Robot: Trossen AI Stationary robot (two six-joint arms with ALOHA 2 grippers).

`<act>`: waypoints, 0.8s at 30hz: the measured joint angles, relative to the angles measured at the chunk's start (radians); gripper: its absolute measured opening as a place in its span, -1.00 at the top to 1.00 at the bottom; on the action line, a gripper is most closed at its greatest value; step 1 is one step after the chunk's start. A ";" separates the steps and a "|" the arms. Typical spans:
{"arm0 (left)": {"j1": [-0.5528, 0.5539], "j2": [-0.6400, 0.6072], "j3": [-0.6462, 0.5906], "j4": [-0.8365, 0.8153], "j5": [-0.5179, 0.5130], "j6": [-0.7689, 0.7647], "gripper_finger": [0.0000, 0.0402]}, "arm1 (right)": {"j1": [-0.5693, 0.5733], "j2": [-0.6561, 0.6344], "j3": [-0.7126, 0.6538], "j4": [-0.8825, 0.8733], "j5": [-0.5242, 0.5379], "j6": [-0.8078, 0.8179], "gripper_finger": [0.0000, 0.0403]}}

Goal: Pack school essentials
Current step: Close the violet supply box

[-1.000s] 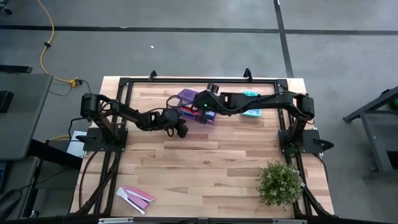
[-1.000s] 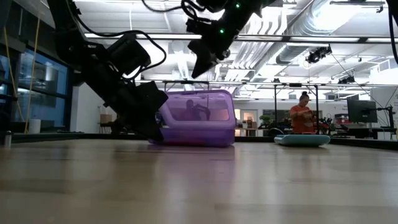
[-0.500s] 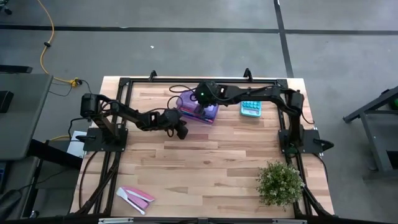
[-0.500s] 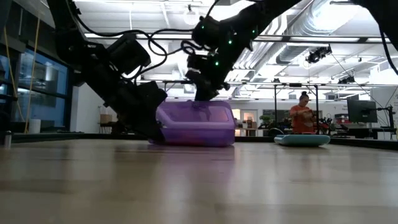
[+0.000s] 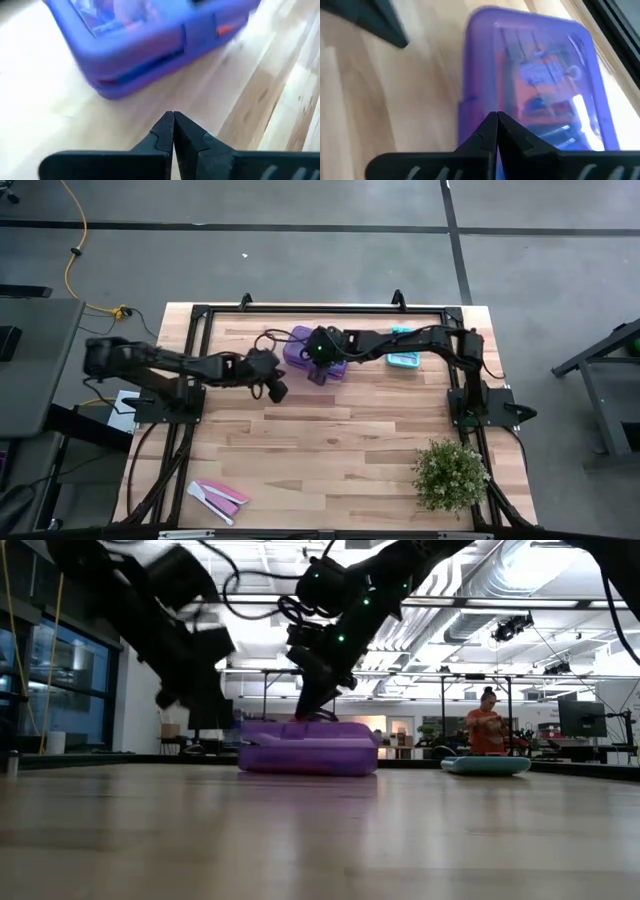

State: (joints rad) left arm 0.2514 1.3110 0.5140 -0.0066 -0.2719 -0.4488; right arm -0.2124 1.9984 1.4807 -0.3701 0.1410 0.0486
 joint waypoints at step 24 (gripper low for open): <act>-0.256 -0.320 -0.034 0.019 -0.460 0.116 1.00 | 0.060 0.006 -0.057 0.082 0.049 -0.049 1.00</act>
State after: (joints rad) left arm -0.0048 0.9908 0.4799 0.0122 -0.7322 -0.3328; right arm -0.1524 2.0045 1.4235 -0.2886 0.1901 -0.0001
